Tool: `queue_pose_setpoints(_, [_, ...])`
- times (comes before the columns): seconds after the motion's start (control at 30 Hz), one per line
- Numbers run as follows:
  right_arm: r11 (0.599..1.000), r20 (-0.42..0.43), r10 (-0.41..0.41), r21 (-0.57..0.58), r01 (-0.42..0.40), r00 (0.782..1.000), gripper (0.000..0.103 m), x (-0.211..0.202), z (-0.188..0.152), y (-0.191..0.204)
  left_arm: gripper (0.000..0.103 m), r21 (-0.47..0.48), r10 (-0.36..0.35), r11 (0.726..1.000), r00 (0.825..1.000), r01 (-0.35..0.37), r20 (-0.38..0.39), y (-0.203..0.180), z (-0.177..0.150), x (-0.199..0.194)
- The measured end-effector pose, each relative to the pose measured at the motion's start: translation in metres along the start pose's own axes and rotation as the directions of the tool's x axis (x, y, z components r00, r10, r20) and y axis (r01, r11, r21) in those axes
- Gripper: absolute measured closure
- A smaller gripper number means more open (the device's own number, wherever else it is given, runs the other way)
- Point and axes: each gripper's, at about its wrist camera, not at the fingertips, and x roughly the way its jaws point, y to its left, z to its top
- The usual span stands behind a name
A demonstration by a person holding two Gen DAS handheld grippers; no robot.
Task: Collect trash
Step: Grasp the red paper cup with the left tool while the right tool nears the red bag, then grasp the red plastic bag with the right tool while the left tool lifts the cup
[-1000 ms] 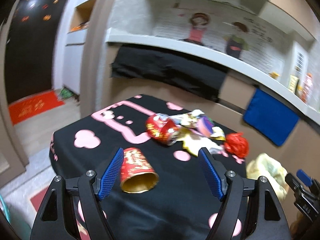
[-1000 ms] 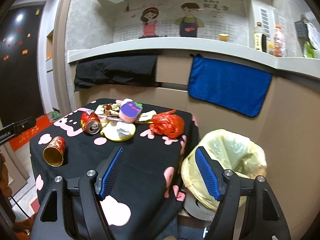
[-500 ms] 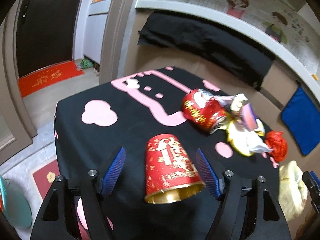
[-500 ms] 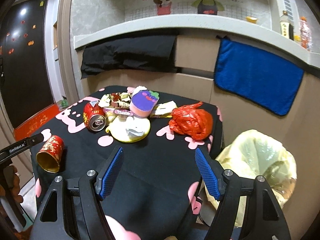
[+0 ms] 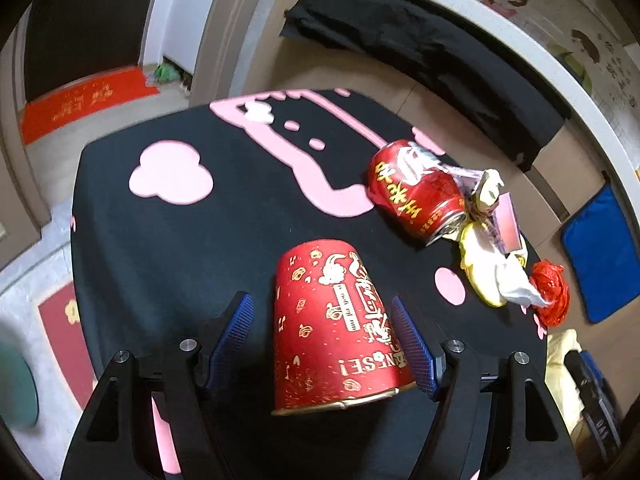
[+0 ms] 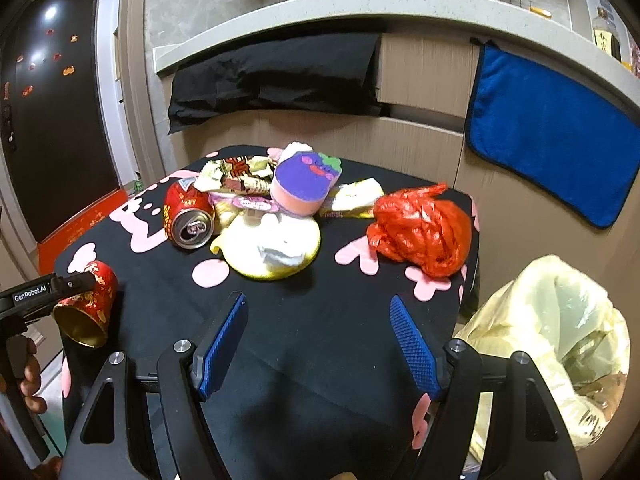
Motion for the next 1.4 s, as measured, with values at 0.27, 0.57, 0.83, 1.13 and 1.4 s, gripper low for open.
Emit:
queue_pose_setpoints(0.27, [1.000,-0.011,-0.008,0.015,0.008,1.000,0.032,-0.003,-0.010,-0.007,0.038,-0.026,0.010,1.000,1.000,-0.010,-0.012,-0.001,0.000,-0.004])
queue_pose_setpoints(0.57, [1.000,0.020,-0.008,0.015,0.008,1.000,0.032,-0.010,-0.002,-0.016,0.039,0.212,-0.147,0.970,0.981,0.118,0.129,-0.068,0.004,-0.034])
queue_pose_setpoints(0.83, [0.996,0.073,-0.075,0.059,0.071,0.994,0.032,0.001,0.039,-0.067,0.039,0.363,-0.281,0.905,0.953,0.223,0.114,-0.136,0.016,-0.014])
queue_pose_setpoints(1.13, [0.996,-0.034,-0.079,-0.042,0.077,0.996,0.032,0.088,0.076,-0.098,0.039,0.409,-0.320,0.866,0.948,0.289,0.008,-0.169,0.016,0.035])
queue_pose_setpoints(1.4, [0.998,-0.066,-0.029,0.048,0.032,0.997,0.043,0.109,0.069,-0.112,0.039,0.449,-0.204,0.879,0.978,0.160,0.050,-0.173,0.007,0.044])
